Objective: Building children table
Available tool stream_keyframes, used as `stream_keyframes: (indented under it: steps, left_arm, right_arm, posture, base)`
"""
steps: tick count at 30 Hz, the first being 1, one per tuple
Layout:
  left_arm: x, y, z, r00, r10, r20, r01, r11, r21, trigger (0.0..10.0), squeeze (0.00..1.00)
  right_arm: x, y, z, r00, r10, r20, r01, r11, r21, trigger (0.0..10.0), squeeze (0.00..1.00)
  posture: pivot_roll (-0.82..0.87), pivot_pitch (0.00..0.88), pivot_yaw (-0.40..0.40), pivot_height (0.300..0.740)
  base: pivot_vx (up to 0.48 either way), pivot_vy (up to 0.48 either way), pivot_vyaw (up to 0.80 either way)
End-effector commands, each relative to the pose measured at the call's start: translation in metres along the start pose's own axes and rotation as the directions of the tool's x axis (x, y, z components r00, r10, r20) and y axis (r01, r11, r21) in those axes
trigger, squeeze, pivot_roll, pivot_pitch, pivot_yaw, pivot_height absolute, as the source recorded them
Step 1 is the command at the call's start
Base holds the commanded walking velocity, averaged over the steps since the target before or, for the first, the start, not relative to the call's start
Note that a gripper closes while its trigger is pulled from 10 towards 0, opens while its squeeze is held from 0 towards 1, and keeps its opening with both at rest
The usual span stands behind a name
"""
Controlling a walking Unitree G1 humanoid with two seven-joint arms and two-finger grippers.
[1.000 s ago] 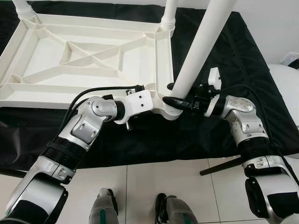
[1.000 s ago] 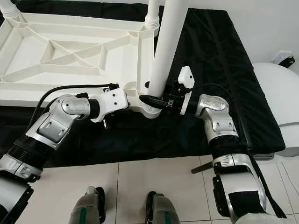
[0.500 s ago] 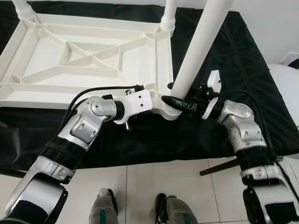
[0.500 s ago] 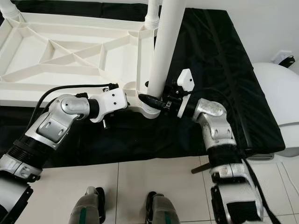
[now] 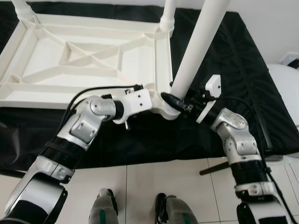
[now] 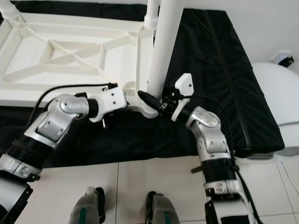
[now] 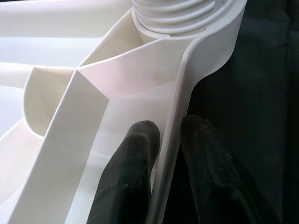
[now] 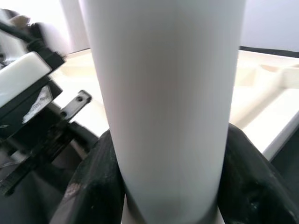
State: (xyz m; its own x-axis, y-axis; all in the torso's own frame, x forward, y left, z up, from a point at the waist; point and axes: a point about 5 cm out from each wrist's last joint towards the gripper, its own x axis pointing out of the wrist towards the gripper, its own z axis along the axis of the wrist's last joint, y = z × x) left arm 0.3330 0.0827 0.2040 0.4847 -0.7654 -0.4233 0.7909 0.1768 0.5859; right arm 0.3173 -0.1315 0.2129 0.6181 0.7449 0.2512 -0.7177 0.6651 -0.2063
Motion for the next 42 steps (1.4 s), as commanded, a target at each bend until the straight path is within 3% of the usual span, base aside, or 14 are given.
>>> stream_keyframes:
  steps: [1, 3, 13, 19, 23, 34, 35, 39, 41, 42]
  left_arm:
    - [0.002, -0.004, 0.001, 1.000, -0.001, 0.000, 0.001, 1.000, 0.014, 10.0, 0.00]
    - [0.002, -0.005, 0.001, 1.000, -0.002, -0.001, 0.002, 1.000, 0.013, 10.0, 0.00]
    - [0.002, -0.005, 0.001, 1.000, -0.002, -0.001, 0.002, 1.000, 0.012, 10.0, 0.00]
    - [0.002, -0.006, 0.001, 1.000, -0.004, -0.002, 0.004, 1.000, 0.013, 10.0, 0.00]
    - [0.002, -0.007, 0.001, 1.000, -0.005, -0.002, 0.005, 1.000, 0.012, 10.0, 0.00]
    - [0.003, -0.008, 0.001, 1.000, -0.008, 0.000, 0.008, 1.000, 0.013, 10.0, 0.00]
    - [0.003, -0.009, 0.001, 1.000, -0.010, 0.002, 0.010, 1.000, 0.014, 10.0, 0.00]
    - [0.004, -0.009, 0.002, 1.000, -0.011, 0.003, 0.011, 1.000, 0.015, 10.0, 0.00]
    - [0.004, -0.010, 0.002, 1.000, -0.012, 0.003, 0.012, 1.000, 0.015, 10.0, 0.00]
    - [0.004, -0.010, 0.002, 1.000, -0.012, 0.003, 0.012, 1.000, 0.015, 10.0, 0.00]
  right_arm:
    - [-0.001, -0.001, 0.008, 0.994, -0.099, 0.043, 0.098, 0.995, 0.019, 10.0, 0.00]
    - [-0.001, 0.008, 0.006, 0.985, -0.166, 0.054, 0.164, 0.986, 0.030, 10.0, 0.00]
    - [-0.003, 0.018, 0.002, 0.961, -0.269, 0.062, 0.268, 0.963, 0.024, 10.0, 0.00]
    - [-0.002, 0.023, 0.001, 0.930, -0.362, 0.061, 0.362, 0.932, 0.007, 10.0, 0.00]
    - [-0.001, 0.033, 0.000, 0.893, -0.448, 0.038, 0.446, 0.894, 0.041, 10.0, 0.00]
    - [0.003, 0.044, -0.005, 0.863, -0.505, 0.016, 0.504, 0.862, 0.059, 10.0, 0.00]
    - [0.006, 0.050, -0.011, 0.820, -0.573, -0.010, 0.572, 0.817, 0.077, 10.0, 0.00]
    - [0.007, 0.052, -0.013, 0.804, -0.594, -0.018, 0.593, 0.801, 0.083, 10.0, 0.00]
    - [0.008, 0.054, -0.018, 0.745, -0.664, -0.055, 0.666, 0.740, 0.089, 10.0, 0.00]
    - [0.008, 0.054, -0.018, 0.745, -0.664, -0.055, 0.666, 0.740, 0.089, 10.0, 0.00]
  posture:
    - [0.08, 0.230, -0.028, 0.740]
    - [0.08, 0.233, -0.029, 0.740]
    - [0.08, 0.230, -0.031, 0.740]
    - [0.08, 0.226, -0.033, 0.740]
    - [0.08, 0.222, -0.034, 0.740]
    - [0.08, 0.216, -0.036, 0.740]
    - [0.08, 0.210, -0.036, 0.740]
    - [0.08, 0.210, -0.036, 0.740]
    - [0.09, 0.206, -0.039, 0.740]
    - [0.09, 0.206, -0.039, 0.740]
  base:
    - [0.000, 0.000, 0.00]
    - [0.000, 0.000, 0.00]
    - [0.000, 0.000, 0.00]
    - [0.000, 0.000, 0.00]
    - [0.000, 0.000, 0.00]
    - [0.000, 0.000, 0.00]
    - [0.000, 0.000, 0.00]
    - [0.000, 0.000, 0.00]
    - [0.000, 0.000, 0.00]
    - [0.000, 0.000, 0.00]
